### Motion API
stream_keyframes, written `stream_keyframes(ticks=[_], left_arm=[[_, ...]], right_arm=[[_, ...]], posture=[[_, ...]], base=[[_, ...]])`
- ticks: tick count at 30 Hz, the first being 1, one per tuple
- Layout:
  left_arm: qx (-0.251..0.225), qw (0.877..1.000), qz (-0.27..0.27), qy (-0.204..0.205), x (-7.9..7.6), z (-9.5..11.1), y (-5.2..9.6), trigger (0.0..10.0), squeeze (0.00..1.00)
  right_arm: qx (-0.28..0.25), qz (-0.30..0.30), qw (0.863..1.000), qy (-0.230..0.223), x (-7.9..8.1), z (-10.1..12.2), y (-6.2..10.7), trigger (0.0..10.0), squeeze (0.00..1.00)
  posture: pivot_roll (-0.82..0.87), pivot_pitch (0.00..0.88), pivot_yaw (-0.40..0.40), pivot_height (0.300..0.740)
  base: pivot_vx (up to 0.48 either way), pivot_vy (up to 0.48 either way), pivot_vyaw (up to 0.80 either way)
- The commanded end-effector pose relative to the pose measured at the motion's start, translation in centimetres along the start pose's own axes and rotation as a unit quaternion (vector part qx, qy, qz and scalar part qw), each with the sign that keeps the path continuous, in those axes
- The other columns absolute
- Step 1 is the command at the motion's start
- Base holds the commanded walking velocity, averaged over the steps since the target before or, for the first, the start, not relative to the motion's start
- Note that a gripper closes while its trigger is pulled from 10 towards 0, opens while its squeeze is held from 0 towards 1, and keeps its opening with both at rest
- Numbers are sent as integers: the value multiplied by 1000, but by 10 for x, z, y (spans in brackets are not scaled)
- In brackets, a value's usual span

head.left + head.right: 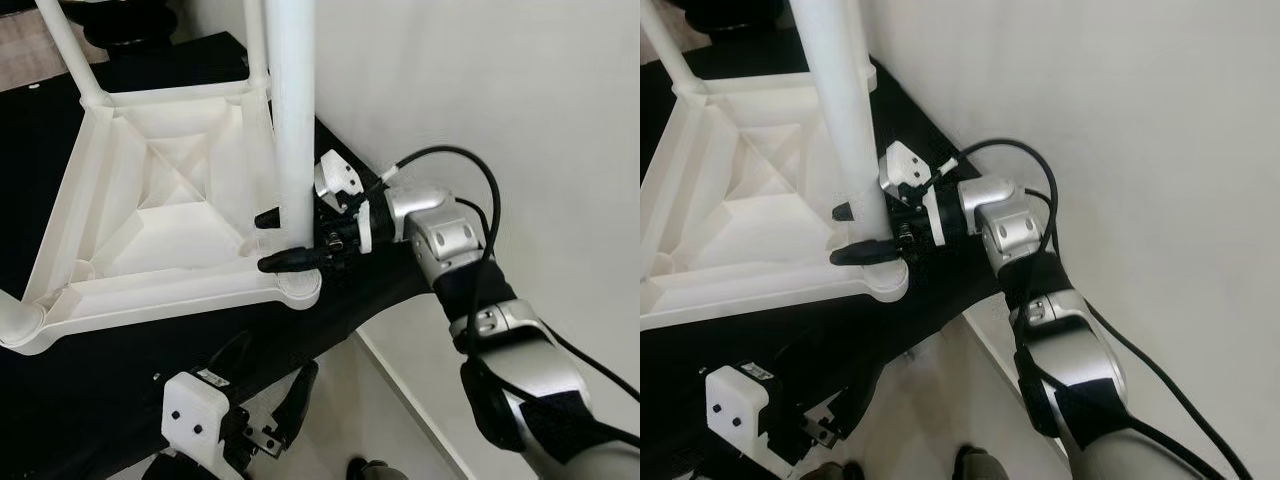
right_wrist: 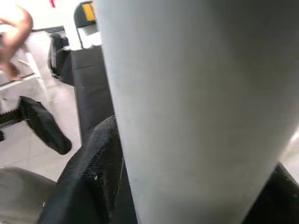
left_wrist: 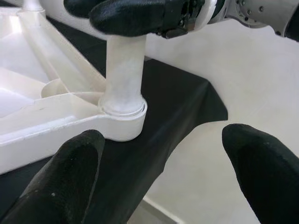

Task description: Building children table

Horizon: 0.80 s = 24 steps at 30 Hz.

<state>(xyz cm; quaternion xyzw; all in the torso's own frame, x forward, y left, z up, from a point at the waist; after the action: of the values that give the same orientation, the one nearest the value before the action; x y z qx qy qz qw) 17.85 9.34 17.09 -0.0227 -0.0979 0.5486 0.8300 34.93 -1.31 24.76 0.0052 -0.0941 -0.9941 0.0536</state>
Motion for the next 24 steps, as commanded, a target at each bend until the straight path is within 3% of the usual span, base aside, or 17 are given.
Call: stream_keyframes(ticks=[1,6,13,14,15,16,17,18,19,20,21,22,23,24], left_arm=[[11,1000,-5,-7,-2,-1,3,10000,0],[12,1000,-4,-6,-2,0,6,10000,0],[15,1000,-4,-5,-3,1,8,10000,0],[14,1000,-1,-6,-3,2,8,10000,0],[14,1000,2,-8,-1,2,8,10000,0],[14,1000,2,-8,-1,2,8,10000,0],[13,1000,5,-10,1,2,8,10000,0],[11,1000,6,-12,3,2,7,10000,0],[11,1000,6,-14,4,2,5,10000,0],[9,1000,0,-14,4,0,3,10000,0],[9,1000,0,-14,4,0,3,10000,0],[8,1000,-6,-13,4,-1,1,10000,0],[8,1000,-6,-13,4,-1,1,10000,0],[7,1000,-11,-12,4,-3,-1,10000,0]], right_arm=[[5,21,1000,5,3,-1,-3,0,0],[11,28,1000,1,2,-5,2,0,0],[11,-15,1000,-6,-7,-15,11,0,0],[-9,-137,989,-48,-19,-32,12,0,0],[-48,-366,923,-105,-32,-53,18,0,0],[-48,-366,923,-105,-32,-53,18,0,0],[-62,-552,816,-158,-28,-76,54,0,0],[-47,-597,778,-189,-3,-93,49,0,0],[-43,-586,785,-199,11,-94,34,0,0],[-47,-542,818,-185,13,-85,9,0,0],[-47,-542,818,-185,13,-85,9,0,0],[-55,-514,840,-164,13,-75,-7,0,0],[-55,-514,840,-164,13,-75,-7,0,0],[-64,-494,853,-154,7,-68,-19,0,0]], posture=[[170,277,-24,740],[169,285,-23,740],[161,295,-26,740],[138,299,-56,740],[120,303,-43,740],[120,303,-43,740],[112,306,-39,740],[81,306,-7,740],[81,306,-7,740],[86,278,-1,740],[86,278,-1,740],[86,278,-1,740],[86,278,-1,740],[97,257,-5,740]], base=[[0,0,0],[0,0,0],[0,0,0],[0,0,0],[0,0,0],[0,0,0],[0,0,0],[0,0,0],[0,0,0],[0,0,0],[0,0,0],[0,0,0],[0,0,0],[0,0,0]])
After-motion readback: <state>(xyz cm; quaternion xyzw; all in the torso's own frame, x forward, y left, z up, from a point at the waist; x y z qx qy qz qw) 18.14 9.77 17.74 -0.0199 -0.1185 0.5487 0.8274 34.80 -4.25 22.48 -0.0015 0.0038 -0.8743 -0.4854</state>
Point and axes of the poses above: a point about 5 cm out from each wrist's last joint towards the gripper, its own y axis pointing back from the gripper into the wrist, its own z axis along the axis of the wrist's last joint, x = y × z, the point moved 5 cm from there along -y, pointing out of the wrist towards the gripper, and after that the axes turned 12 degrees about -y, right-handed, at the moved point
